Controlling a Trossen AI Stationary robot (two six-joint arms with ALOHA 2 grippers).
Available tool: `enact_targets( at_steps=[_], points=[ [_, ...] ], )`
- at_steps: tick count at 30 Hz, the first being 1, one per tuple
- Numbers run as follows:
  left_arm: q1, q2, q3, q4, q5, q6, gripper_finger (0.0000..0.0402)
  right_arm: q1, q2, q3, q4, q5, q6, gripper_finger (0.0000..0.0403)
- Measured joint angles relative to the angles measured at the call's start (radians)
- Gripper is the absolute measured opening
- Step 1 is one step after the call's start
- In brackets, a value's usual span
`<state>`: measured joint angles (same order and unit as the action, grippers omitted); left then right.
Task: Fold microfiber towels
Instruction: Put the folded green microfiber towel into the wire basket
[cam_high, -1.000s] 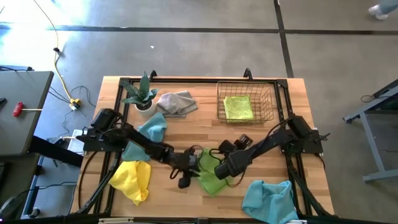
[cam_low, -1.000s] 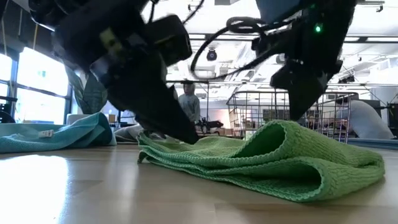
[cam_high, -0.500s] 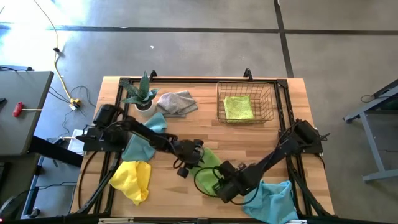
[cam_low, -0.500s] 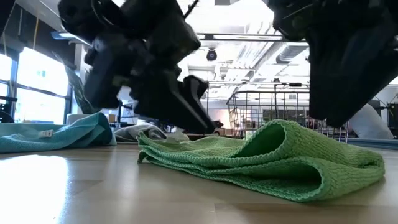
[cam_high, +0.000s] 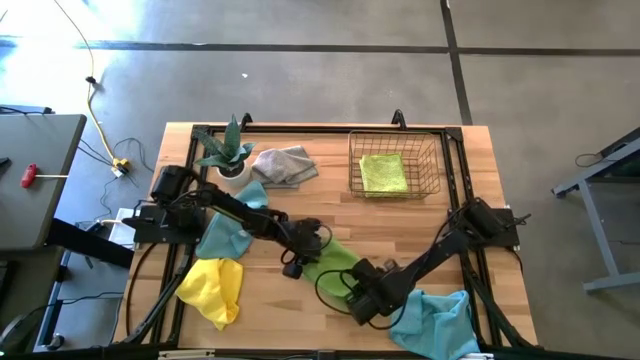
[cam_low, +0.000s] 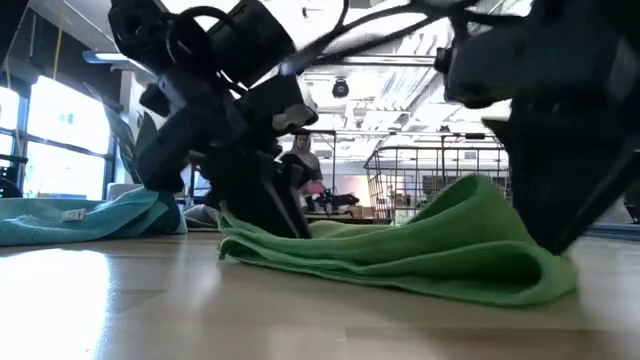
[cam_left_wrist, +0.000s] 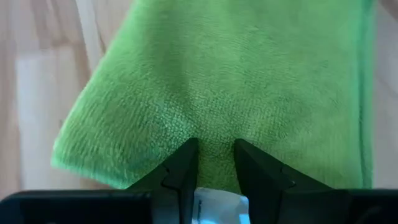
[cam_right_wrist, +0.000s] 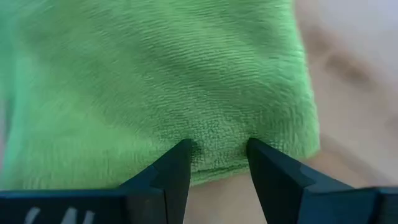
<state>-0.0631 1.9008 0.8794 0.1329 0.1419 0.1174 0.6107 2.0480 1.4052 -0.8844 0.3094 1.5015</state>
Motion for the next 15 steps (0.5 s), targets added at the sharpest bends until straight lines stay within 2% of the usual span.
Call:
enact_targets(
  at_steps=[4, 8, 15],
  points=[
    [-0.046, -0.011, -0.001, -0.042, -0.007, -0.161, 0.0099, -0.039, -0.001, 0.0, -0.107, 0.054, -0.158, 0.0153],
    [-0.097, -0.024, -0.005, -0.001, -0.036, -0.31, 0.0099, -0.1, -0.008, 0.0, -0.173, 0.069, -0.318, 0.0153],
    [-0.131, -0.021, 0.01, 0.032, -0.166, -0.343, 0.0099, -0.162, -0.086, 0.0, -0.257, 0.032, -0.482, 0.0153]
  ],
)
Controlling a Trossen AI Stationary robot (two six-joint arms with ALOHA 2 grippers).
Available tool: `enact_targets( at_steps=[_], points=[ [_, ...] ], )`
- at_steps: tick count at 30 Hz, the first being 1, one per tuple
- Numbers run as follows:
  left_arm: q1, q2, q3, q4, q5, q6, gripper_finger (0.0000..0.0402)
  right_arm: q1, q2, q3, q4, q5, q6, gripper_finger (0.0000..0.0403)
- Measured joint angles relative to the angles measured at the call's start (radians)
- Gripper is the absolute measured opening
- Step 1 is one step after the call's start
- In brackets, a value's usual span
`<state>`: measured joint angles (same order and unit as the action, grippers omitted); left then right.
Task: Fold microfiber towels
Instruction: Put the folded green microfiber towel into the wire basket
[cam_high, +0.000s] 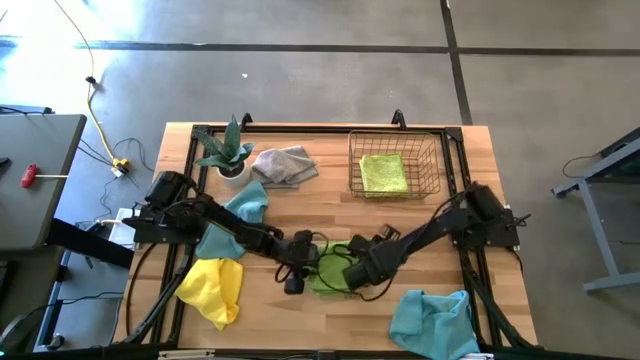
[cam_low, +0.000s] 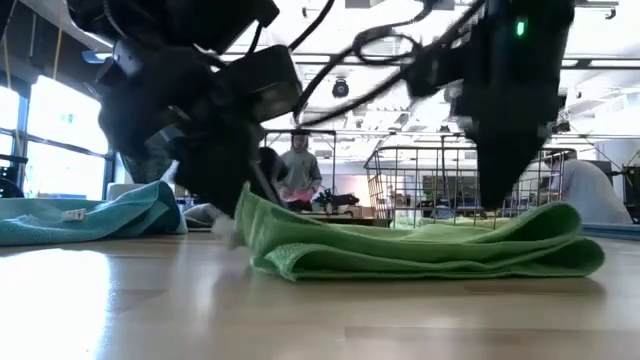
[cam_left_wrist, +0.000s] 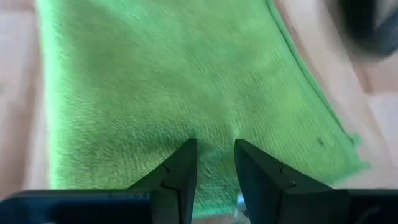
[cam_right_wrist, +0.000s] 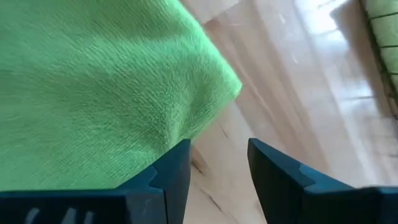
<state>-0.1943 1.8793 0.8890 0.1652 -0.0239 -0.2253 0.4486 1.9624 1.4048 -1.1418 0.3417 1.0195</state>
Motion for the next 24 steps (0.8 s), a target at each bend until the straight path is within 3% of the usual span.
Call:
enact_targets(
  at_steps=[5, 8, 13, 24],
  points=[
    [0.004, 0.0, 0.028, 0.004, -0.061, 0.009, 0.0099, 0.012, -0.124, 0.0, -0.057, 0.002, 0.076, 0.0153],
    [0.003, 0.0, 0.047, 0.004, -0.059, 0.023, 0.0099, 0.033, -0.176, -0.043, 0.024, 0.0, 0.156, 0.0154],
    [-0.01, 0.0, 0.065, -0.034, -0.053, 0.063, 0.0099, 0.071, -0.248, -0.209, 0.191, -0.101, 0.339, 0.0154],
    [-0.012, -0.001, 0.066, -0.094, -0.06, 0.071, 0.0099, 0.09, -0.386, -0.66, 1.032, -0.139, 0.534, 0.0154]
  ],
)
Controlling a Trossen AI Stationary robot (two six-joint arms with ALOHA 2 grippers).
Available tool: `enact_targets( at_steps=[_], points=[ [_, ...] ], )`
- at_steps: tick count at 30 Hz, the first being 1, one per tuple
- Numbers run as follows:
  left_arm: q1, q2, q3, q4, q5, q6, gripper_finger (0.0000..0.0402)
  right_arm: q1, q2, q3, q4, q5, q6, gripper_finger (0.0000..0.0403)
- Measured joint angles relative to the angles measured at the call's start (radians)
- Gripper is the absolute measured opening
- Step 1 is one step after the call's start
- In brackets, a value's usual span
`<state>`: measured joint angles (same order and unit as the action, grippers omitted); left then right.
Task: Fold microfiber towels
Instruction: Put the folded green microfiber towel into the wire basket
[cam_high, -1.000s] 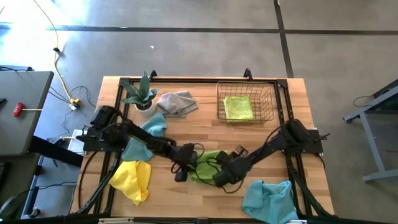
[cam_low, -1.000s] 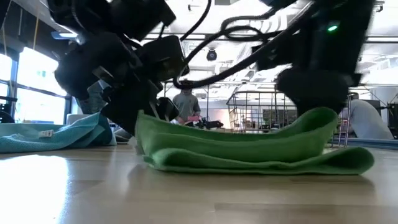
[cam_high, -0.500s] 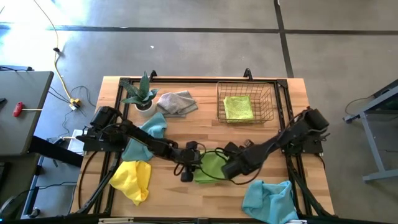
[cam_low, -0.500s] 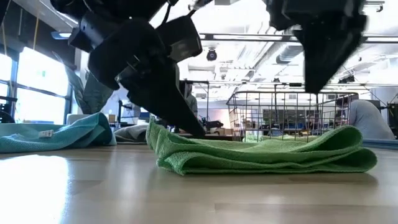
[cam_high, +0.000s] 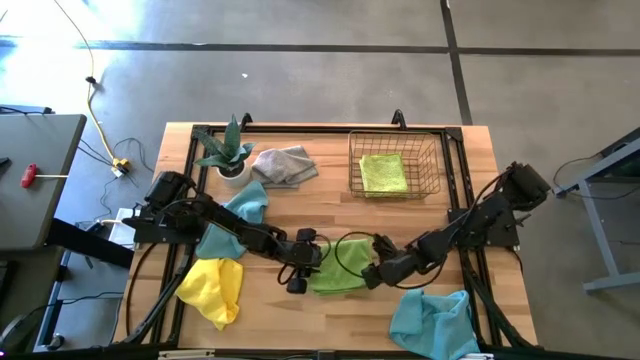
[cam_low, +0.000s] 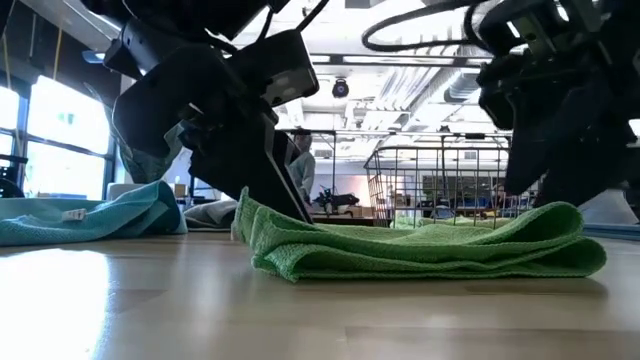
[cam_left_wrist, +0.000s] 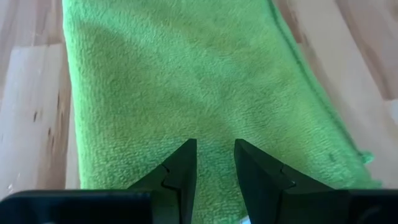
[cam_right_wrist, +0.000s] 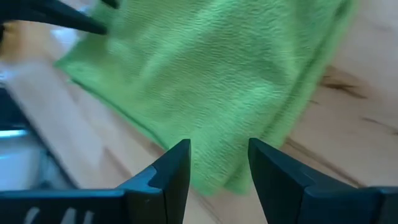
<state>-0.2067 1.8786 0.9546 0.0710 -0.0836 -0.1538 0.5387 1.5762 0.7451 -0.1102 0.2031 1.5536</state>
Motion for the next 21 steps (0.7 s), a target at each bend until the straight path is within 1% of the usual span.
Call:
enact_targets(
  at_steps=[2, 6, 8, 14, 16, 18, 21],
  points=[
    [0.0, 0.0, 0.0, -0.003, -0.001, 0.0, 0.0099, -0.003, -0.001, -0.036, 0.063, -0.004, 0.02, 0.0154],
    [0.001, 0.0, 0.0, -0.003, -0.001, 0.0, 0.0099, -0.01, -0.001, -0.059, 0.064, -0.046, 0.045, 0.0154],
    [0.003, 0.0, 0.0, -0.001, -0.005, 0.0, 0.0099, -0.01, -0.001, -0.054, 0.068, -0.048, 0.042, 0.0152],
    [0.004, 0.0, 0.0, 0.004, -0.028, -0.023, 0.0099, -0.01, -0.002, -0.032, 0.01, -0.052, 0.018, 0.0116],
    [0.004, -0.001, 0.0, 0.003, -0.042, -0.049, 0.0099, -0.011, -0.002, -0.034, -0.001, -0.086, 0.017, 0.0111],
    [0.004, -0.001, 0.0, 0.002, -0.043, -0.065, 0.0099, -0.016, -0.002, -0.034, -0.014, -0.117, 0.017, 0.0115],
    [0.004, -0.001, 0.0, 0.002, -0.044, -0.08, 0.0099, -0.028, -0.002, -0.034, -0.007, -0.169, 0.017, 0.0141]
  ],
)
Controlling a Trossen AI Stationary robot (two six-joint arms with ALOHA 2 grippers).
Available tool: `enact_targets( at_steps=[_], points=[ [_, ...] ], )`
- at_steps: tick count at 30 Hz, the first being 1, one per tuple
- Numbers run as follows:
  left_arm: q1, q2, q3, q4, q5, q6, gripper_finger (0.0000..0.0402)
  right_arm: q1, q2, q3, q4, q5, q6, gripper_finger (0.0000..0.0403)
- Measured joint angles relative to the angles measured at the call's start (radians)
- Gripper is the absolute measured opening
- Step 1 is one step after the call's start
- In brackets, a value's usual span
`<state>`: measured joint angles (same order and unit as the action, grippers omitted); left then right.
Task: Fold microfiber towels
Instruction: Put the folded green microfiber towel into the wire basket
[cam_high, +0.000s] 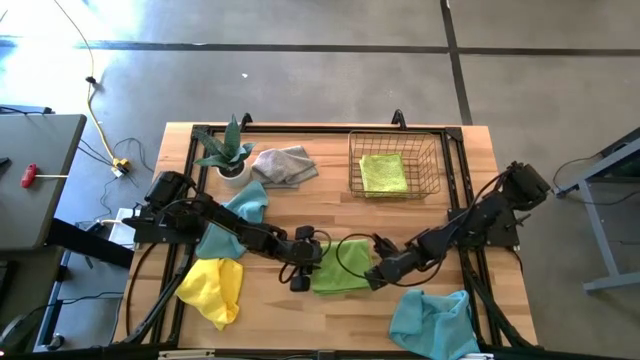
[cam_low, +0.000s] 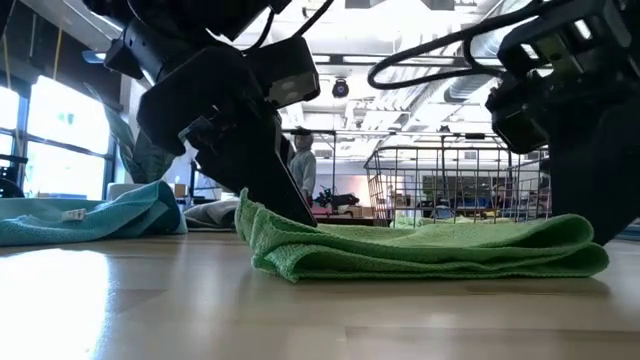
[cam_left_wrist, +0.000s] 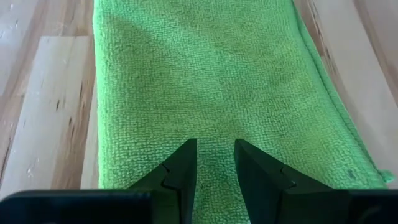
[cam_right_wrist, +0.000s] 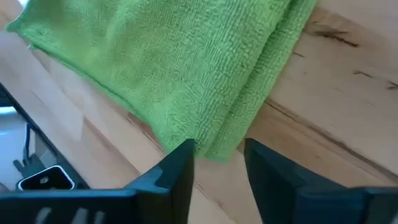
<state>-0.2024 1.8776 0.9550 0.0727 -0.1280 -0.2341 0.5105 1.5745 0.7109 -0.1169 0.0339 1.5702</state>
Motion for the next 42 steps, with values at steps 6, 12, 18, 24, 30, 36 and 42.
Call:
enact_targets(
  at_steps=[6, 12, 18, 24, 30, 36, 42],
  points=[
    [0.0, 0.0, 0.0, -0.001, -0.02, -0.027, 0.0099, -0.032, 0.0, 0.0, -0.024, -0.029, 0.0, 0.0214],
    [0.0, 0.0, 0.0, -0.001, -0.023, -0.04, 0.0099, -0.069, 0.0, 0.0, -0.025, -0.002, -0.037, 0.0251],
    [-0.003, 0.0, 0.0, -0.001, -0.042, -0.052, 0.0099, -0.1, -0.002, -0.067, 0.095, 0.02, -0.015, 0.0253],
    [-0.005, 0.0, 0.0, 0.004, -0.048, -0.055, 0.0099, -0.1, -0.006, -0.177, 0.305, 0.042, 0.069, 0.025],
    [-0.004, 0.0, 0.0, 0.041, -0.048, -0.053, 0.0099, -0.105, 0.0, -0.182, 0.361, 0.062, 0.031, 0.0229],
    [0.0, -0.001, 0.001, 0.104, -0.069, -0.051, 0.0099, -0.121, 0.02, -0.175, 0.383, 0.112, -0.008, 0.0216],
    [0.0, -0.001, 0.001, 0.111, -0.081, -0.051, 0.0099, -0.124, 0.075, -0.173, 0.444, 0.107, -0.009, 0.0202]
  ],
)
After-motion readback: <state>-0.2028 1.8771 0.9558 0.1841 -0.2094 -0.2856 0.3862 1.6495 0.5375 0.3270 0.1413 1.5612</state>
